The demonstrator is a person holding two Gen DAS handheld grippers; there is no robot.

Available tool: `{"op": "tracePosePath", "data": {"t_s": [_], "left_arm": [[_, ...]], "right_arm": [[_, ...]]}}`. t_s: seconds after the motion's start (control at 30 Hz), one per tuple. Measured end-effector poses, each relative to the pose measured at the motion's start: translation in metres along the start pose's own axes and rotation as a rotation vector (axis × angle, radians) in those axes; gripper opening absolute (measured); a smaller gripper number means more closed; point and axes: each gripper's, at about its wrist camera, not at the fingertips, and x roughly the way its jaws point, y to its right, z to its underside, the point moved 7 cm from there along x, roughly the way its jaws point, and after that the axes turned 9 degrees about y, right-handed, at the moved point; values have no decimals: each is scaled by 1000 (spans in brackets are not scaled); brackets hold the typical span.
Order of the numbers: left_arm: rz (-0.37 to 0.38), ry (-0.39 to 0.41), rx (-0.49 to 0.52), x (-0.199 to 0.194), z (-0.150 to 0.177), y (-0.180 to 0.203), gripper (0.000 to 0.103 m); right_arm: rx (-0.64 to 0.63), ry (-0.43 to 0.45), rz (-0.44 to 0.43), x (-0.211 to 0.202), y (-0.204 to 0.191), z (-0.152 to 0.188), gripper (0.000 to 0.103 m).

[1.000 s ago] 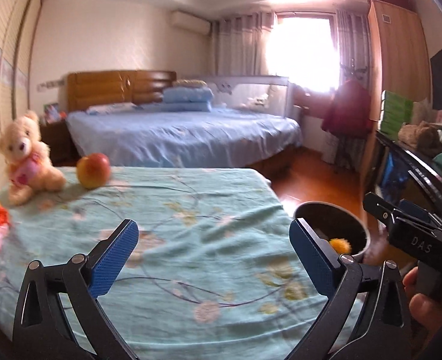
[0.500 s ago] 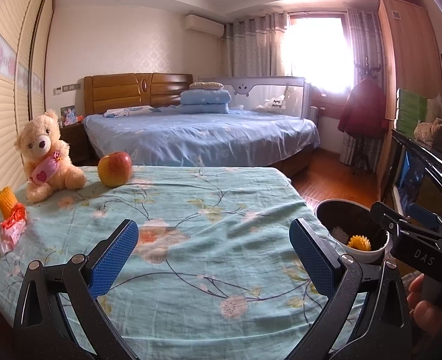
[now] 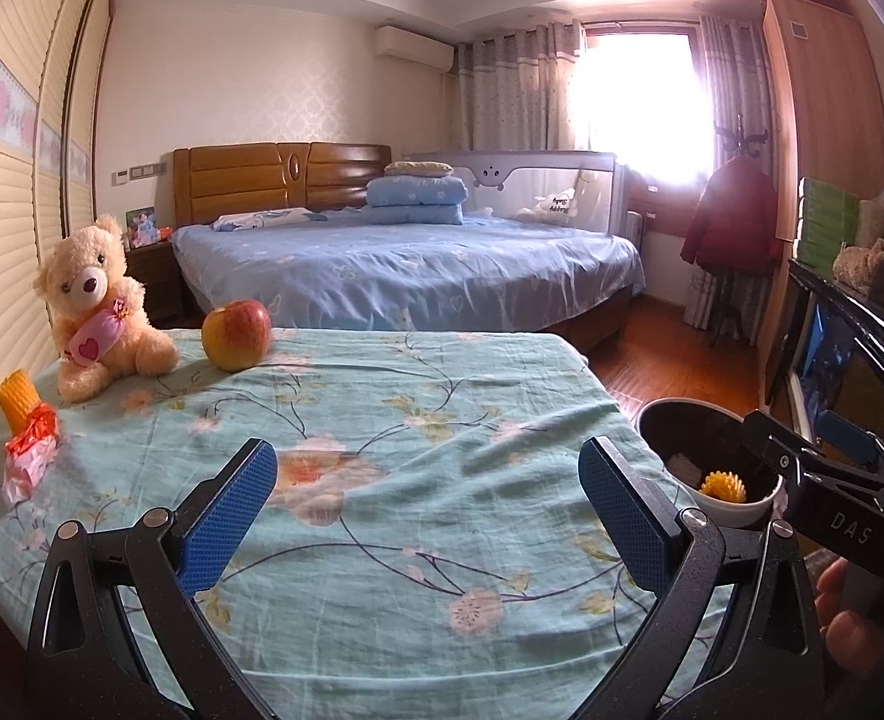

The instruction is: Collect trash

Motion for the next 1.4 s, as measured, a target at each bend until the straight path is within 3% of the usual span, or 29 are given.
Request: {"op": "tracePosePath", "data": {"t_s": [1.4], "left_arm": [[-4,20,2,-4,-5,-1,103]], "right_arm": [[6,4,-11,-3,-4,-1,103]]}}
